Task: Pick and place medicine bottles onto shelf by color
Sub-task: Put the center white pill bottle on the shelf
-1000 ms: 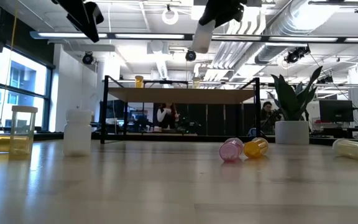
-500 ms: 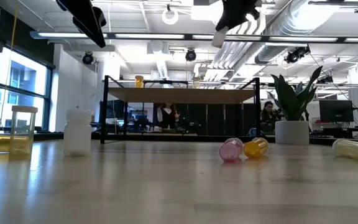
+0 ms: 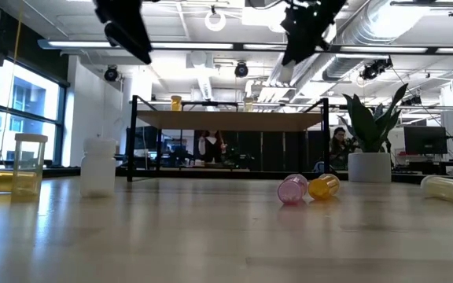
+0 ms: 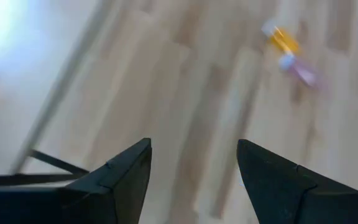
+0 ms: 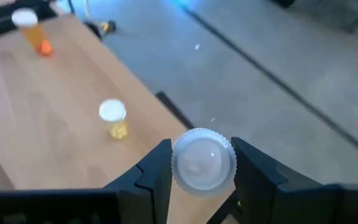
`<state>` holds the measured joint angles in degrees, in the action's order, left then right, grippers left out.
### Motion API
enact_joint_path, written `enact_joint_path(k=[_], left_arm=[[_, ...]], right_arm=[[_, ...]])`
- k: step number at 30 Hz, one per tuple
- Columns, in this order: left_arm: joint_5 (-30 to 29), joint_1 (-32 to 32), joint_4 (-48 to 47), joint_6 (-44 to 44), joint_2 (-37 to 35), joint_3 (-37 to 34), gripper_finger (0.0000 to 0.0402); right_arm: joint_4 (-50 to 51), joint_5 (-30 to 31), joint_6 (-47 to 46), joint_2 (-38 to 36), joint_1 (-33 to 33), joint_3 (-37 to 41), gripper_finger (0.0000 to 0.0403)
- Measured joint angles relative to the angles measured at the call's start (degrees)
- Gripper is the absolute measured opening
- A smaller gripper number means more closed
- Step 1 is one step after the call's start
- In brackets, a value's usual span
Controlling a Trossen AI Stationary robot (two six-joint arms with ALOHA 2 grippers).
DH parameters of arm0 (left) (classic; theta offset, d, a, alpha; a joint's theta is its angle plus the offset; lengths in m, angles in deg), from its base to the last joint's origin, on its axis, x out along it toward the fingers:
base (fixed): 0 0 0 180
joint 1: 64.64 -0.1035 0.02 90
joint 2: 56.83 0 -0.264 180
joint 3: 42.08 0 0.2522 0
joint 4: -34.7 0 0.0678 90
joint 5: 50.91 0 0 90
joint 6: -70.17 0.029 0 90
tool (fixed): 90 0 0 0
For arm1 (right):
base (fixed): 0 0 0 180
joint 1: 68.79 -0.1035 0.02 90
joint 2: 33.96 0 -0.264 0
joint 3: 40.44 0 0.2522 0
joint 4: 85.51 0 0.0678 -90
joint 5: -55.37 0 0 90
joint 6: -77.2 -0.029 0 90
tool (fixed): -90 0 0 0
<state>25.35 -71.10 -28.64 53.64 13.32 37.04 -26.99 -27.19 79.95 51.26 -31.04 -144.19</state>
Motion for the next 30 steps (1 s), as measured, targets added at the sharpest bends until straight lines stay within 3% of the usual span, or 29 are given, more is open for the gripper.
enact_joint_path(k=[17,30], left_arm=[[-0.62,-9.97,11.12,1.75,0.0,-0.02,0.0227],[-0.4,-10.77,13.56,1.75,0.02,-0.02,0.0227]], right_arm=[[8.02,-5.4,4.11,8.92,0.37,0.04,0.0124],[7.45,-5.58,4.86,11.06,0.37,0.04,0.0124]])
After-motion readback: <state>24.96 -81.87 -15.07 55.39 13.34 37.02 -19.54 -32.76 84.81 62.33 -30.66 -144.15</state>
